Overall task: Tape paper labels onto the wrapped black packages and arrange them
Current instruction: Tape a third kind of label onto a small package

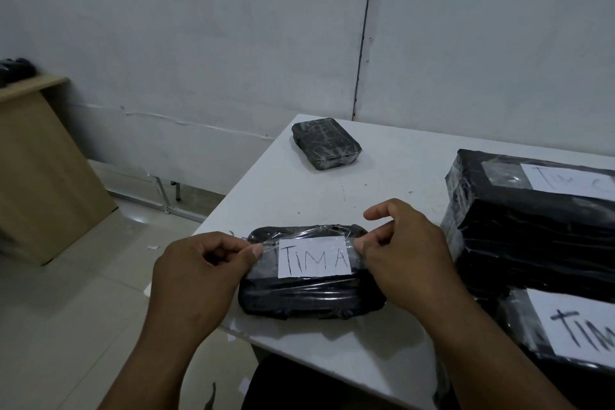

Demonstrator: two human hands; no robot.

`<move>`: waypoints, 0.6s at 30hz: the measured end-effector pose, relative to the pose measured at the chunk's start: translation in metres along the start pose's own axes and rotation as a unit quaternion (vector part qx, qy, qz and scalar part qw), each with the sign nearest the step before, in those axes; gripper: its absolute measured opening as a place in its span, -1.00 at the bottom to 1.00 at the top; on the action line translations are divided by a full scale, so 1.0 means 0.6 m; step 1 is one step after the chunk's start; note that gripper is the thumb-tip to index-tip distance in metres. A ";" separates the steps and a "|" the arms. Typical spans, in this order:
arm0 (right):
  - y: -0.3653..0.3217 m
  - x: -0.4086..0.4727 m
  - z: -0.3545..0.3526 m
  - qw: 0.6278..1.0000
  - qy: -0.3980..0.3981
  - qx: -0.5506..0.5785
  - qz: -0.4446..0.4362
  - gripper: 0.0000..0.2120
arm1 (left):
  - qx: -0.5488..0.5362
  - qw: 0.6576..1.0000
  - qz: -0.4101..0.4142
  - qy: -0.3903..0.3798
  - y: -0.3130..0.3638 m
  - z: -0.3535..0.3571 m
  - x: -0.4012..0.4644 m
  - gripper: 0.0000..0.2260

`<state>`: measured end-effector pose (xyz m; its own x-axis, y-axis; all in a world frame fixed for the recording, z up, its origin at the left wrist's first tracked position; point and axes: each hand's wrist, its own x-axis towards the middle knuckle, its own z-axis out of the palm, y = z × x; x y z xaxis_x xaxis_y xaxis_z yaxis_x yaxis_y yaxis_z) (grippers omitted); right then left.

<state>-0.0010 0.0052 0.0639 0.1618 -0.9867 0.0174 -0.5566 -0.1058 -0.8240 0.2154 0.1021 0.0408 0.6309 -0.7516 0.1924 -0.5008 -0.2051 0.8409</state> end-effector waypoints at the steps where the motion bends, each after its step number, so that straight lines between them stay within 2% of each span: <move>1: 0.000 -0.001 0.000 1.000 0.001 0.001 -0.001 -0.74 | 0.000 1.000 -0.002 -0.001 0.000 0.000 0.000 -0.92; 9: -0.004 -0.004 0.003 1.000 0.010 -0.011 -0.001 -0.73 | -0.004 0.999 -0.046 0.007 -0.001 0.001 0.004 -0.84; 18: -0.021 -0.027 0.005 0.992 0.032 -0.118 -0.032 -0.71 | -0.015 0.998 -0.058 -0.004 -0.004 -0.002 0.003 -0.81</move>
<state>0.0062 0.0229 0.0723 0.1553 -0.9819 0.1079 -0.7226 -0.1874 -0.6653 0.2185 0.1018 0.0400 0.6782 -0.7295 0.0891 -0.4071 -0.2720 0.8719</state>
